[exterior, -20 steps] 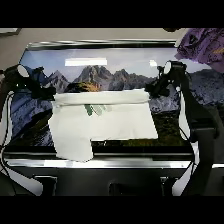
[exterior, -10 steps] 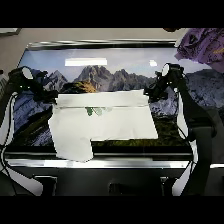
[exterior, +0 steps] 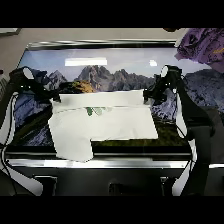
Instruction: Fold the clothes and pants, and hang the long-sleeved shirts on hangers.
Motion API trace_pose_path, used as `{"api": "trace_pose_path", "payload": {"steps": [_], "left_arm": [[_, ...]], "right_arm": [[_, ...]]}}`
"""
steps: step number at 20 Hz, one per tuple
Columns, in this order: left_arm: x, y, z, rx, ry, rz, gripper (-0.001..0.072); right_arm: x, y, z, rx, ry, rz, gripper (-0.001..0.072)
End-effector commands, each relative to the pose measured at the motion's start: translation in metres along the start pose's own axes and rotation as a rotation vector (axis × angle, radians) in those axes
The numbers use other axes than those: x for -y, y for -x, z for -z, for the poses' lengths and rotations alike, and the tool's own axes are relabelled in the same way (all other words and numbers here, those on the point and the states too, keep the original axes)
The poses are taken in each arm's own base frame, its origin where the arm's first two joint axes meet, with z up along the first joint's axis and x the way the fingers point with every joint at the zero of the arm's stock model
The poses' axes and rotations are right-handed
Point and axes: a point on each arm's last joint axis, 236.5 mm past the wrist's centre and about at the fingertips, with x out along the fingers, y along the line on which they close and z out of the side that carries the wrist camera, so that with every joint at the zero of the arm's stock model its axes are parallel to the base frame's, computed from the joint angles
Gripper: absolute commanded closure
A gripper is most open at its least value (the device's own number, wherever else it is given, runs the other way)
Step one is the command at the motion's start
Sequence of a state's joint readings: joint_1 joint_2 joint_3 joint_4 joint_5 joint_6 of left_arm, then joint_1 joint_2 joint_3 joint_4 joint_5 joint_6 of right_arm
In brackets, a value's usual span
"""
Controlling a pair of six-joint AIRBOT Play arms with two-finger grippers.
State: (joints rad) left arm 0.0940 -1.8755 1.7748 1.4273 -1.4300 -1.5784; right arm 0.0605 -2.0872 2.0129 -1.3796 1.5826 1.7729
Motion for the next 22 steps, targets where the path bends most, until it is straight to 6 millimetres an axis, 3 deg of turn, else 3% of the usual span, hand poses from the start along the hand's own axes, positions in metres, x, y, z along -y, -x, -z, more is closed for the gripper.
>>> {"api": "trace_pose_path", "payload": {"steps": [1, 4, 6, 7, 10, 12, 15, 18, 20, 22], "left_arm": [[-0.002, 0.026, -0.015, 0.074, 0.023, 0.001, 0.0093], [-0.029, 0.075, -0.004, 0.111, 0.047, -0.061, 0.0094], [-0.05, 0.097, 0.021, 0.116, 0.117, -0.041, 0.0093], [-0.063, 0.1, 0.042, 0.101, 0.167, -0.021, 0.0094], [-0.08, 0.076, 0.13, 0.055, 0.323, 0.095, 0.0094], [-0.068, 0.053, 0.184, 0.047, 0.427, 0.192, 0.0095], [-0.034, 0.016, 0.252, 0.009, 0.503, 0.29, 0.0097], [-0.006, -0.008, 0.291, -0.026, 0.516, 0.353, 0.0098], [0.005, -0.013, 0.299, -0.036, 0.534, 0.393, 0.0098], [0.012, -0.011, 0.295, -0.025, 0.547, 0.429, 0.01]], "right_arm": [[-0.002, 0.018, 0.006, 0.005, 0.038, -0.006, 0.0122], [0.012, 0.065, 0.01, 0.072, 0.103, 0.002, 0.0114], [0.023, 0.098, 0.011, 0.13, 0.104, -0.082, 0.0116], [0.031, 0.106, 0.017, 0.137, 0.089, -0.131, 0.0117], [0.048, 0.11, 0.046, 0.136, 0.035, -0.333, 0.0123], [0.06, 0.101, 0.07, 0.139, -0.007, -0.402, 0.0123], [0.07, 0.082, 0.093, 0.138, -0.051, -0.391, 0.0123], [0.067, 0.071, 0.101, 0.132, -0.072, -0.405, 0.0123], [0.066, 0.071, 0.1, 0.135, -0.073, -0.408, 0.0123], [0.065, 0.072, 0.099, 0.14, -0.076, -0.415, 0.0124]]}}
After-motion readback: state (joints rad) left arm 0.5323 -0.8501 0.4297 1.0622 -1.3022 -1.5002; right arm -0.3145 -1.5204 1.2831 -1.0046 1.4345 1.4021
